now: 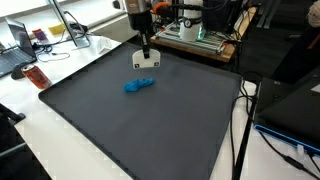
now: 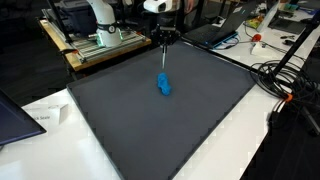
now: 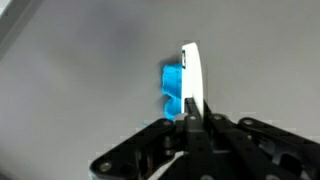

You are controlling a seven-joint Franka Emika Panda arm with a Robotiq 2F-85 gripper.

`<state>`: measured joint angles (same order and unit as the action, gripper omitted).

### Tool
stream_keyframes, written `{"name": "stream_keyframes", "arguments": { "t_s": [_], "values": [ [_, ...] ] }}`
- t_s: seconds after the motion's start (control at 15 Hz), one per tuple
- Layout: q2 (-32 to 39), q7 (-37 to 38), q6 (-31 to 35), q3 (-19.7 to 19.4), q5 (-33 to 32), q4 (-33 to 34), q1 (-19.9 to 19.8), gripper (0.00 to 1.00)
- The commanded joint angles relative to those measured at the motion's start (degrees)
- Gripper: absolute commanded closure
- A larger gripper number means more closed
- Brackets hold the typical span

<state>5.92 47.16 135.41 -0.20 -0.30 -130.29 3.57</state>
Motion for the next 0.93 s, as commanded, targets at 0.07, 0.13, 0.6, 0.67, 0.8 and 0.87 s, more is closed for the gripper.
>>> {"name": "stream_keyframes", "arguments": {
  "t_s": [0.07, 0.13, 0.6, 0.67, 0.8, 0.87],
  "values": [
    [0.61, 5.24, -1.8, 0.14, 5.7, 1.33, -0.31, 0.99],
    [0.65, 7.65, -1.5, 0.06, 7.2, 1.3, -0.36, 0.99],
    [2.45, 21.36, 0.23, -0.31, 10.14, 3.0, -0.46, 0.99],
    [2.9, 22.44, 0.28, -0.42, 9.82, 3.53, -0.49, 0.99],
    [4.23, 22.27, 0.3, -0.57, 8.89, 4.8, -0.61, 0.99],
    [4.87, 22.11, 0.26, -0.73, 8.67, 5.35, -0.65, 0.99]
  ]
}}
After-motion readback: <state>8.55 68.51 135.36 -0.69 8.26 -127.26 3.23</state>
